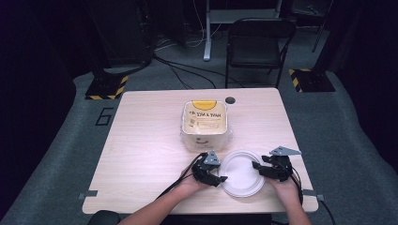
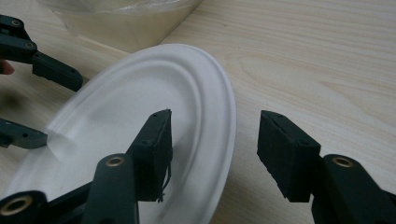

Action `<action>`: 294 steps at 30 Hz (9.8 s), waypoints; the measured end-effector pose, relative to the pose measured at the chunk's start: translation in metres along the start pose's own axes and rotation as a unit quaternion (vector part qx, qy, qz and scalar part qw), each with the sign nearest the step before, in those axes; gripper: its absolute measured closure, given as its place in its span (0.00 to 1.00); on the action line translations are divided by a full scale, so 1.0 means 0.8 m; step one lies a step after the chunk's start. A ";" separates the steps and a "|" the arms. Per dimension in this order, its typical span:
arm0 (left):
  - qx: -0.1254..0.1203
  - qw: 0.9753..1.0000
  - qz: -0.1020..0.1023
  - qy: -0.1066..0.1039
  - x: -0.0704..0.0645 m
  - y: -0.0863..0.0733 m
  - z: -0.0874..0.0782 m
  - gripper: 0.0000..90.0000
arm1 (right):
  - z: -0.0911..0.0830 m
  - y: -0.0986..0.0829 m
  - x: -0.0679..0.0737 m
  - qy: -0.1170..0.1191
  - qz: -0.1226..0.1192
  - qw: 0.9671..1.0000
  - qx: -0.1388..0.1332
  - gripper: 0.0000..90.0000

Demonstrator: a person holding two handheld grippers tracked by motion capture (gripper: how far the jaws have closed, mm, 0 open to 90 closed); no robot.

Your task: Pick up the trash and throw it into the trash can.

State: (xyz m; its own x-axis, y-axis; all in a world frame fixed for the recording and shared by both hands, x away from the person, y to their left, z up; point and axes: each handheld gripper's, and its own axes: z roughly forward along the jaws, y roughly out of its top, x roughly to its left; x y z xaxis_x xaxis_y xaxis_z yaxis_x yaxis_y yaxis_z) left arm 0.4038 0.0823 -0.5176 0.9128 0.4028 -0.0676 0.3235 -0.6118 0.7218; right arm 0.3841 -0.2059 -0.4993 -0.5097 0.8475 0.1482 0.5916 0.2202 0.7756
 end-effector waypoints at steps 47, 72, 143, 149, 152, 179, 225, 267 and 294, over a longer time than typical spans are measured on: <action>-0.024 1.000 -0.001 0.010 0.006 -0.005 -0.044 0.41 | -0.052 0.066 0.049 0.106 -0.017 0.994 -0.016 0.91; -0.016 0.999 -0.014 0.036 0.028 -0.032 -0.099 0.41 | -0.109 0.134 0.082 0.117 -0.073 0.990 -0.028 0.91; -0.037 0.997 -0.058 0.046 0.051 -0.075 -0.126 0.41 | -0.052 0.340 0.110 0.046 -0.139 0.986 -0.077 0.91; -0.027 0.998 -0.047 0.045 0.050 -0.075 -0.123 0.41 | -0.036 0.343 0.110 0.036 -0.140 0.986 -0.078 0.91; -0.028 0.998 -0.046 0.046 0.051 -0.075 -0.122 0.41 | -0.027 0.344 0.111 0.031 -0.147 0.986 -0.076 0.91; -0.028 0.997 -0.055 0.046 0.054 -0.079 -0.124 0.41 | 0.043 0.318 0.111 0.006 -0.149 0.987 -0.064 0.91; -0.019 0.998 -0.049 0.044 0.055 -0.079 -0.121 0.41 | 0.085 0.274 0.100 0.000 -0.131 0.990 -0.058 0.61; -0.008 0.997 -0.047 0.052 0.056 -0.078 -0.118 0.40 | -0.006 0.177 0.065 0.023 -0.110 0.990 -0.089 0.47; -0.007 0.997 -0.052 0.051 0.056 -0.079 -0.117 0.40 | -0.009 0.083 0.046 0.004 -0.089 0.992 -0.087 0.47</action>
State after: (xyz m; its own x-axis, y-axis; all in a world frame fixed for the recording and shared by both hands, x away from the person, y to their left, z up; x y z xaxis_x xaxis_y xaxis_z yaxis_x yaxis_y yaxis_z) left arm 0.4013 0.2029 -0.5014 0.8443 0.5310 -0.0718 0.4104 -0.5547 0.7238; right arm 0.3997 -0.1634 -0.4379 -0.6025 0.7981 0.0037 0.3746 0.2787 0.8843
